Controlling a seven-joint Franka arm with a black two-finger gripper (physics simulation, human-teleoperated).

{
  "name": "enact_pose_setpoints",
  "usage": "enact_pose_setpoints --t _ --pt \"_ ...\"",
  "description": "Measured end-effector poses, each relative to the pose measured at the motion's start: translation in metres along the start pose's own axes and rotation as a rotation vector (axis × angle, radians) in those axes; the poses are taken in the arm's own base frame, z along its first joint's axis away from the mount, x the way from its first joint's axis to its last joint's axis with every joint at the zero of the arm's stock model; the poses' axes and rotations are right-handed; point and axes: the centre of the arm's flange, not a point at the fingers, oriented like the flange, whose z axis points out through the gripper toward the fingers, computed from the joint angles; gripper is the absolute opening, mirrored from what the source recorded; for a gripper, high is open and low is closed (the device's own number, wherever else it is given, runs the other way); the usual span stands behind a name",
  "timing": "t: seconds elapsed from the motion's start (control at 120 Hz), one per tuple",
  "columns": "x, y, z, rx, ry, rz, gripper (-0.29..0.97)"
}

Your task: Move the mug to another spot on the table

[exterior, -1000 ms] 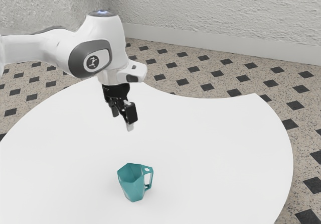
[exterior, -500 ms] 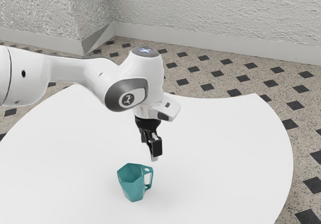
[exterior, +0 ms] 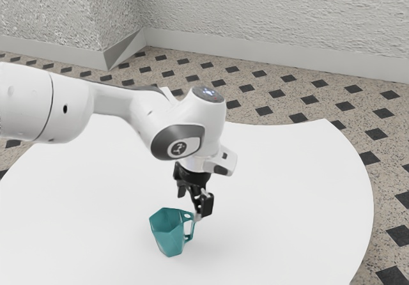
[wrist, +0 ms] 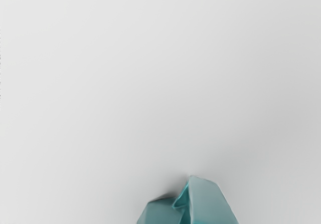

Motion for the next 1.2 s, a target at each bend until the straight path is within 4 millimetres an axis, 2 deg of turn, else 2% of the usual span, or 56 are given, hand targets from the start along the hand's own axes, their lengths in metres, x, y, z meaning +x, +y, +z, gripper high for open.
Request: enact_pose_setpoints --t 0.225,0.592,0.842,1.2 --pt "0.004 -0.003 0.013 -0.043 -0.015 -0.090 0.62" --pt "0.007 0.002 0.040 -0.069 -0.054 -0.115 0.58" --pt "0.016 0.003 0.045 -0.064 -0.063 -0.113 0.51" --pt "0.028 -0.002 0.042 -0.062 -0.123 -0.122 0.43"
